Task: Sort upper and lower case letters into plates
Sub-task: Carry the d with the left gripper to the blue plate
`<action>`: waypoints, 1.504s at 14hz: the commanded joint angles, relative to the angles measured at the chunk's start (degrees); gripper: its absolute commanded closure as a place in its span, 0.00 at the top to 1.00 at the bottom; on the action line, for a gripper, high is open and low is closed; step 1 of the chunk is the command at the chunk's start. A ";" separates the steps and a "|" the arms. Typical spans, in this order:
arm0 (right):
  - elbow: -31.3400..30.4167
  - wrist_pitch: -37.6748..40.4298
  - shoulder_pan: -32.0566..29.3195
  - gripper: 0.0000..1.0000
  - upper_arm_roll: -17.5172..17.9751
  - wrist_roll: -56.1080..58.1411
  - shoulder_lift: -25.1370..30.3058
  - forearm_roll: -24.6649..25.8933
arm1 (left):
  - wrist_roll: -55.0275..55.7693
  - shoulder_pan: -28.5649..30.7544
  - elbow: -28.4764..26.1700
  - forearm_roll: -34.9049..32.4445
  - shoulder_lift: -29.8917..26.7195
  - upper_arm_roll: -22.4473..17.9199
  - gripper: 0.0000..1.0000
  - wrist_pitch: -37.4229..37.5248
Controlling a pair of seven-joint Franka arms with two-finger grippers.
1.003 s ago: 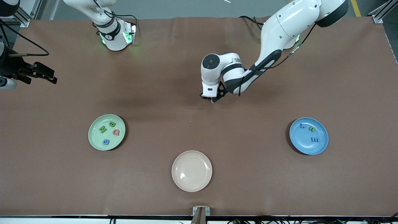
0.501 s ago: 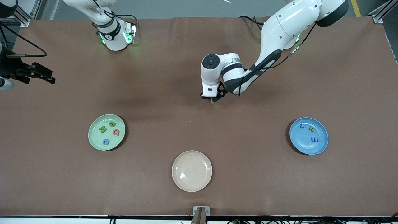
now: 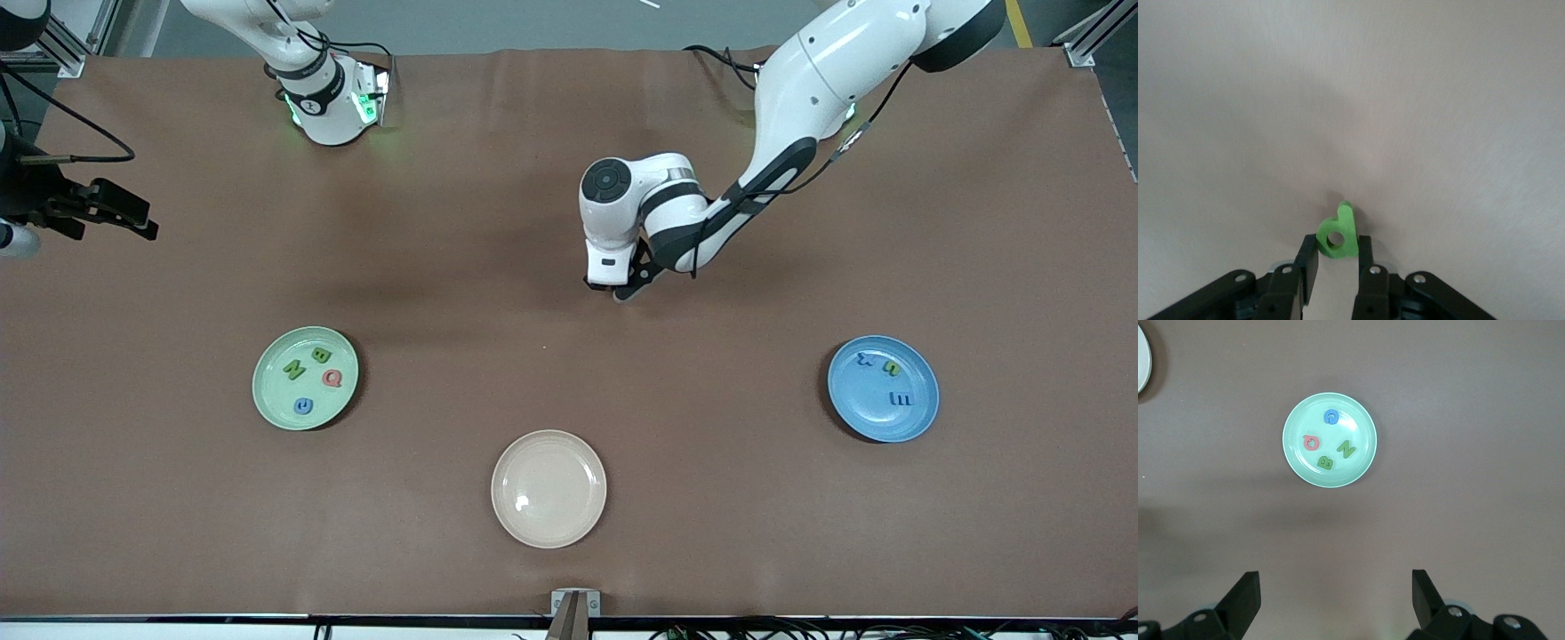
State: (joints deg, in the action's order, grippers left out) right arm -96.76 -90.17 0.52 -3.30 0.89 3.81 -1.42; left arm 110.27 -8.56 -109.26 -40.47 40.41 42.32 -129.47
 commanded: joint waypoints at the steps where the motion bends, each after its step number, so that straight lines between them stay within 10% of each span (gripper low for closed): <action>1: -1.77 -0.27 -0.52 1.00 0.39 0.43 2.17 0.19 | -7.41 5.63 -0.51 1.35 -4.55 4.41 0.00 3.25; 6: -1.68 -0.35 -0.96 1.00 0.22 0.52 2.25 0.36 | -33.82 24.87 2.73 1.36 -5.17 18.21 0.00 14.30; 11: -1.68 -0.36 -0.70 1.00 0.48 0.87 2.25 1.76 | -65.65 34.20 8.36 0.83 -5.17 19.82 0.00 24.52; 21: -0.80 -0.18 -0.96 1.00 0.39 1.05 1.81 1.77 | -93.48 58.03 -1.39 -7.76 -2.54 18.94 0.00 7.32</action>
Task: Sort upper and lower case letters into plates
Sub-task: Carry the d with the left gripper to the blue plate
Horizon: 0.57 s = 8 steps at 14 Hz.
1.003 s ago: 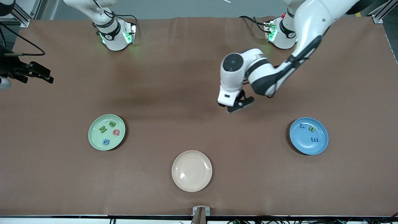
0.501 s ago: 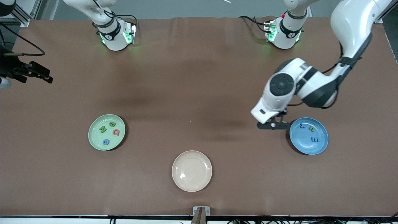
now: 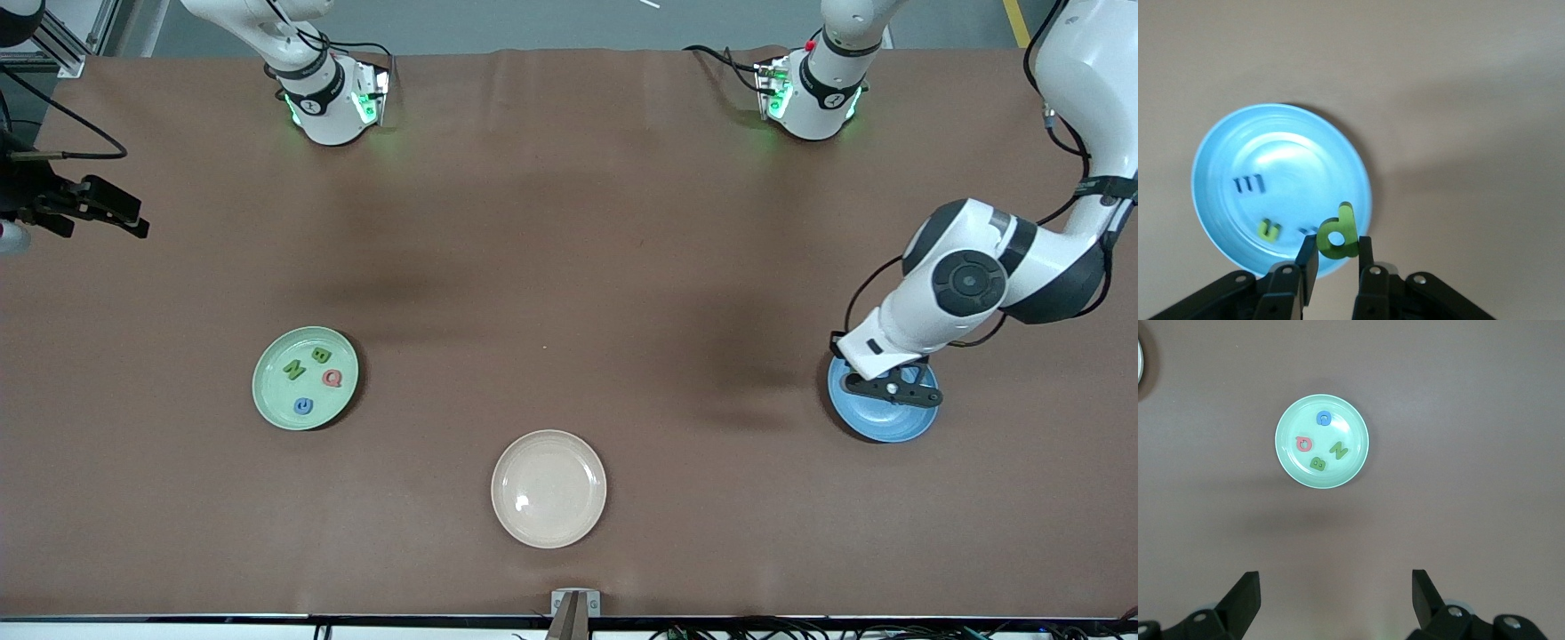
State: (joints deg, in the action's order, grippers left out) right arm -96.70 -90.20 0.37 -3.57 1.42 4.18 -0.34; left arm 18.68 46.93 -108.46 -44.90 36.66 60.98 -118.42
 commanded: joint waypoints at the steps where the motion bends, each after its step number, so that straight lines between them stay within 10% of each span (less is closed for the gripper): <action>1: -0.60 -0.07 -0.81 1.00 0.58 0.25 1.36 0.69 | -2.76 3.25 -2.28 -5.87 2.61 -0.85 0.00 -5.75; 8: -0.60 0.29 -0.90 1.00 0.58 0.43 1.36 0.69 | -4.09 -2.09 0.52 -15.57 8.86 -11.13 0.00 -15.61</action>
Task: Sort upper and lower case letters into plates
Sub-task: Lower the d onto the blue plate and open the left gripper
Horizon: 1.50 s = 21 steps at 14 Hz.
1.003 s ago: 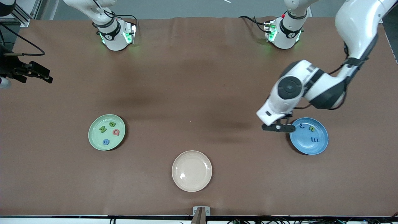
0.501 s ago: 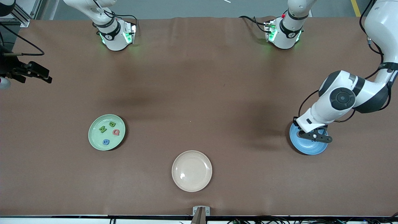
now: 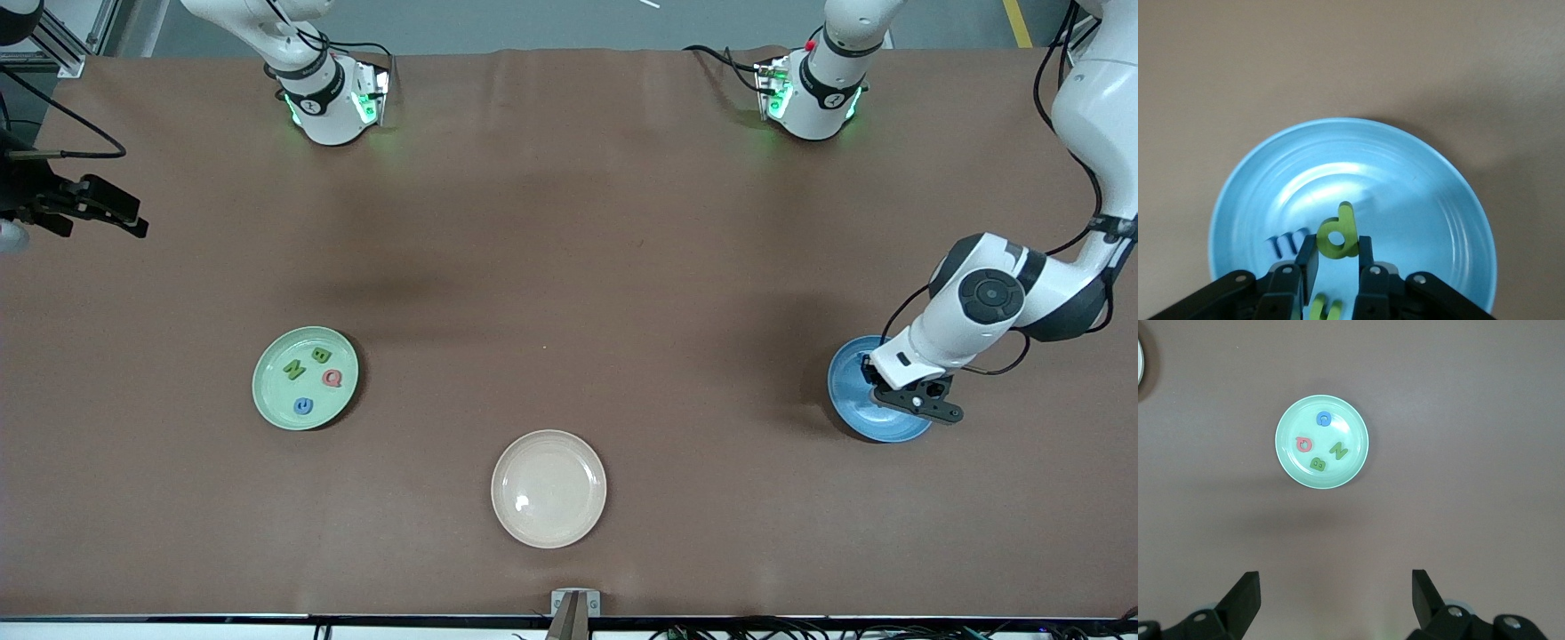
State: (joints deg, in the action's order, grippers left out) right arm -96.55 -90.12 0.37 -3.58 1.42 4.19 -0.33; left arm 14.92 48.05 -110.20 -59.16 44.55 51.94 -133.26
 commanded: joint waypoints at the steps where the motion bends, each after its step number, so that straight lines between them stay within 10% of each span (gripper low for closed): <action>1: -0.66 0.03 -0.90 1.00 0.60 0.43 1.34 0.60 | -0.33 -4.35 2.36 -1.31 1.07 -3.67 0.00 -2.25; 9: -0.31 0.47 -0.90 1.00 0.60 0.43 1.17 0.42 | -0.42 -5.33 2.27 -1.39 1.24 -6.41 0.06 -4.90; 11: -0.39 0.73 -0.90 1.00 0.60 0.43 1.17 0.42 | -0.59 -5.59 3.14 -1.39 0.72 -6.33 0.66 -4.90; 13: -0.39 0.73 -0.90 1.00 0.60 0.43 1.17 0.33 | -0.68 -5.07 2.98 -0.96 0.11 -5.98 1.00 -4.90; 16: -0.39 0.56 -0.90 1.00 0.60 0.52 1.17 0.16 | -0.51 -3.32 2.53 2.62 -3.05 -2.04 1.00 -1.32; 21: -0.48 0.73 -0.72 1.00 0.60 0.60 1.17 0.07 | -0.24 8.27 4.63 10.02 -4.29 16.84 1.00 13.97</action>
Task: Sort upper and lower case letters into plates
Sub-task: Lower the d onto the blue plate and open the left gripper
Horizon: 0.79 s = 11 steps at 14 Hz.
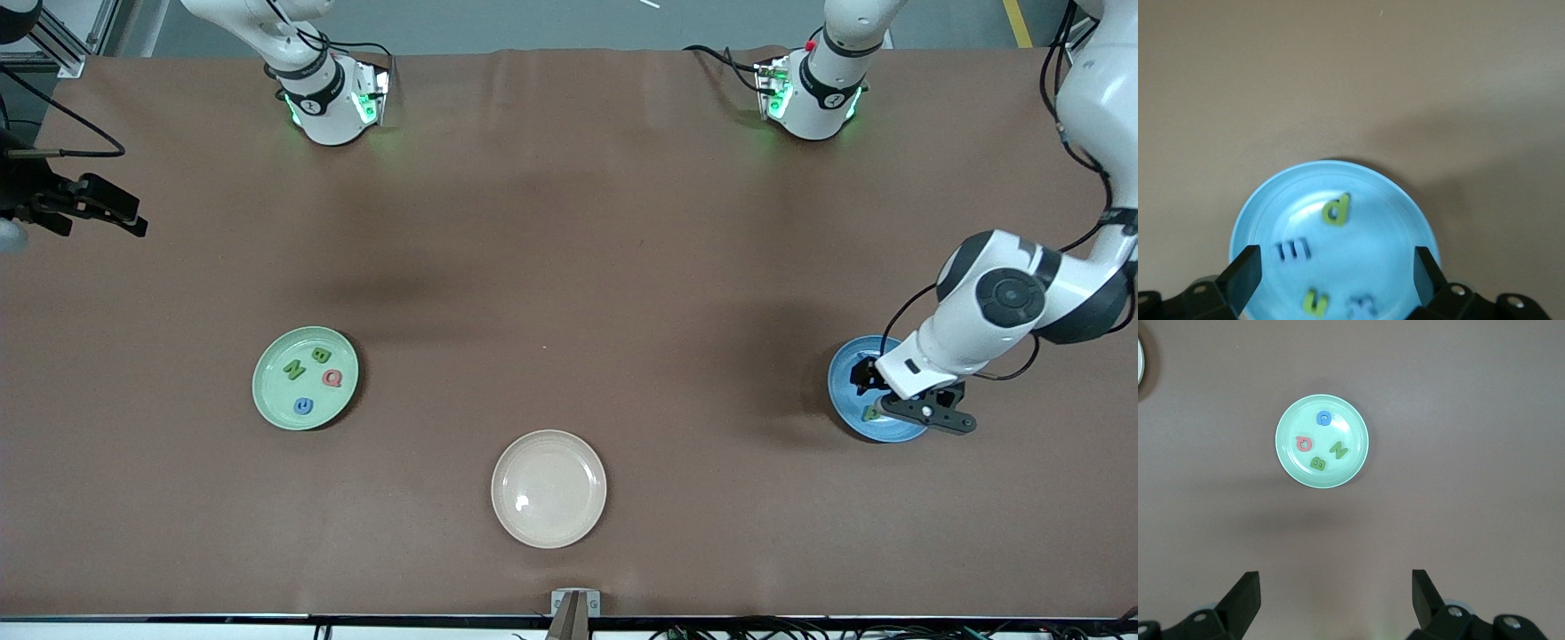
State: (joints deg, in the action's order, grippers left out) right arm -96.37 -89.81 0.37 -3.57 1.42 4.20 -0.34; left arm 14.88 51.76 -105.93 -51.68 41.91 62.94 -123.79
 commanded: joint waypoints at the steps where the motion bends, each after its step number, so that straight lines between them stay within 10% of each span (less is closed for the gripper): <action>1: -0.57 0.17 -0.90 1.00 0.58 0.60 1.16 -0.02 | -0.29 5.45 1.86 4.55 -1.65 8.49 1.00 7.66; 6: 2.23 -0.19 -1.07 1.00 0.49 0.16 -0.16 -0.19 | -1.43 5.46 8.63 16.93 -10.68 12.30 1.00 15.77; 11: 2.06 0.43 -0.90 1.00 0.49 -0.02 -0.16 -0.19 | -11.88 5.46 9.43 34.32 -26.85 6.43 1.00 16.04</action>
State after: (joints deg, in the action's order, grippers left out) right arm -94.72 -90.04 0.35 -3.68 1.42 4.13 -0.36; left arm 7.37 57.29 -96.13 -23.68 23.81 73.37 -108.76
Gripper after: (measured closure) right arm 0.000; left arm 0.000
